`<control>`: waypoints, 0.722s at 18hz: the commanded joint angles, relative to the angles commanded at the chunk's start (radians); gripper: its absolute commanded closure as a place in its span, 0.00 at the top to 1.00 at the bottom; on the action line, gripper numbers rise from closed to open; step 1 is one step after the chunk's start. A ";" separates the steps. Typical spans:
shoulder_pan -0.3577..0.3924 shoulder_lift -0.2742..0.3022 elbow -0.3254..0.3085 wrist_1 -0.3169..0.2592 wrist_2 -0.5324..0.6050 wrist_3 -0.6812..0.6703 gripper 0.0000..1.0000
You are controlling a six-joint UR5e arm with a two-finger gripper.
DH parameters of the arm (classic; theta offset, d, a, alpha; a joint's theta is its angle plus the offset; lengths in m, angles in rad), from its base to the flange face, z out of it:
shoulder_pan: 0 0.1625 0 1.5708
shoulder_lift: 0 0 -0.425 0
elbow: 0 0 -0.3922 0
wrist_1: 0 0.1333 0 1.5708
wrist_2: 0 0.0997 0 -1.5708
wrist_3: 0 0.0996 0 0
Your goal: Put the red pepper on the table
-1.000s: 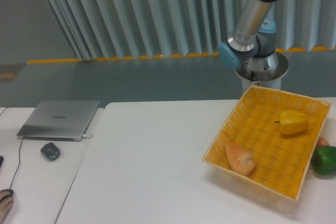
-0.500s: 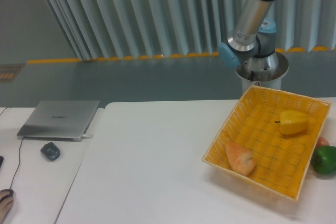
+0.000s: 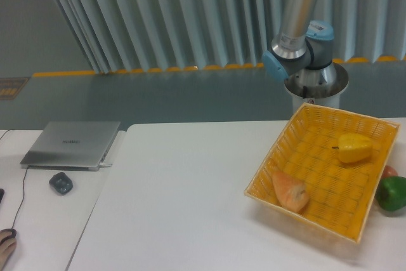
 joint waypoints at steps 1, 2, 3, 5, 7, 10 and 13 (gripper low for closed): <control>-0.009 0.002 0.000 -0.002 0.000 0.000 1.00; -0.021 0.003 -0.002 -0.002 0.000 -0.002 1.00; -0.026 0.009 -0.002 -0.005 0.002 -0.006 1.00; -0.029 0.014 -0.005 -0.006 0.005 -0.006 1.00; -0.034 0.017 -0.005 -0.034 0.005 -0.005 1.00; -0.043 0.021 -0.003 -0.038 0.005 -0.005 1.00; -0.045 0.023 -0.003 -0.057 0.011 -0.009 1.00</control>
